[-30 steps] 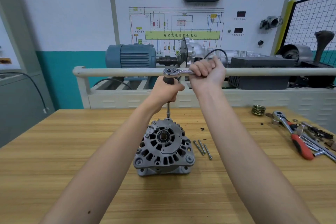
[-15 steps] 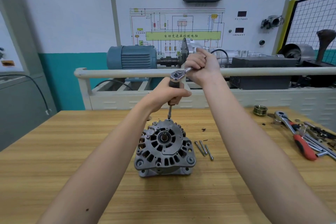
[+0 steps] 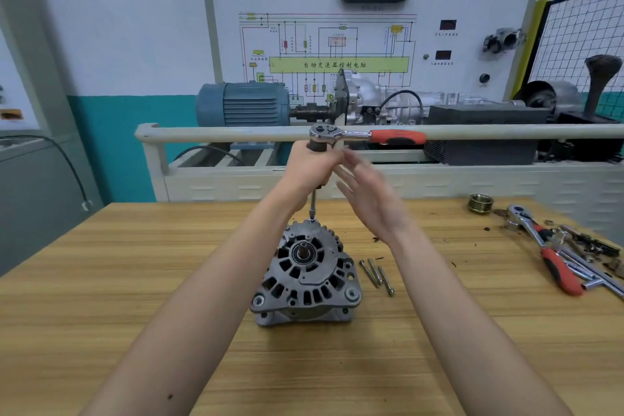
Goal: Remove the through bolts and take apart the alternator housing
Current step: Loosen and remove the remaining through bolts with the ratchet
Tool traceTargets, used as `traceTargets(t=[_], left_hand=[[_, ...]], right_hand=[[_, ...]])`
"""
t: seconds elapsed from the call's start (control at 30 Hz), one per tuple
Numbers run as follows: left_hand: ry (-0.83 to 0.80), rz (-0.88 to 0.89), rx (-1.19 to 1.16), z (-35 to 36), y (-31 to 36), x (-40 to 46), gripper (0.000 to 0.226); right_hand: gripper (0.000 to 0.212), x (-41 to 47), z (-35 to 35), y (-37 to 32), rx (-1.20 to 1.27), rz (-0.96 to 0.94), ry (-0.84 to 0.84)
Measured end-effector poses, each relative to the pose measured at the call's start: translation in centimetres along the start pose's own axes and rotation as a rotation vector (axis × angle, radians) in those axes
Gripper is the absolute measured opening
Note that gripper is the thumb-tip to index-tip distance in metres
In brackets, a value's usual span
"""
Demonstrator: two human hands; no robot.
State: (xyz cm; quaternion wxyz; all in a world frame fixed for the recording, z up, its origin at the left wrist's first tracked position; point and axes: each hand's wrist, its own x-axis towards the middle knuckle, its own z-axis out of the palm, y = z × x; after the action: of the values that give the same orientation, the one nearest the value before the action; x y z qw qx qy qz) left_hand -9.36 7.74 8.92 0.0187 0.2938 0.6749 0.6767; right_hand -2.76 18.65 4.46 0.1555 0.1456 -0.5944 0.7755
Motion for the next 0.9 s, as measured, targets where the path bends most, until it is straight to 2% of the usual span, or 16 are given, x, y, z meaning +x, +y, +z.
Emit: traceTargets(t=[0.07,0.13,0.23,0.4,0.63,0.9], left_hand=[[-0.002,-0.009,0.008,-0.2,0.0,0.0,0.039],[-0.012,-0.014,0.035,-0.2,0.1,-0.1,0.037],[-0.012,-0.007,0.079,0.1,0.2,-0.5,0.036],[-0.019,-0.032,0.095,0.5,0.5,-0.8,0.039],[-0.036,-0.046,0.062,0.3,1.4,-2.3,0.036],[-0.080,-0.019,0.019,0.1,2.5,-5.9,0.043]], right_hand=[[0.091,-0.5,-0.3,2.6,-0.520,0.156,0.021],[0.100,-1.1,0.1,5.3,-0.762,0.359,-0.012],[0.100,-1.6,0.5,7.0,-0.741,0.410,0.019],[0.123,-2.0,0.6,6.5,-0.774,0.408,-0.010],[0.128,-3.6,1.5,6.2,-0.797,0.363,-0.016],[0.134,-7.0,2.4,5.9,-0.806,0.325,-0.029]])
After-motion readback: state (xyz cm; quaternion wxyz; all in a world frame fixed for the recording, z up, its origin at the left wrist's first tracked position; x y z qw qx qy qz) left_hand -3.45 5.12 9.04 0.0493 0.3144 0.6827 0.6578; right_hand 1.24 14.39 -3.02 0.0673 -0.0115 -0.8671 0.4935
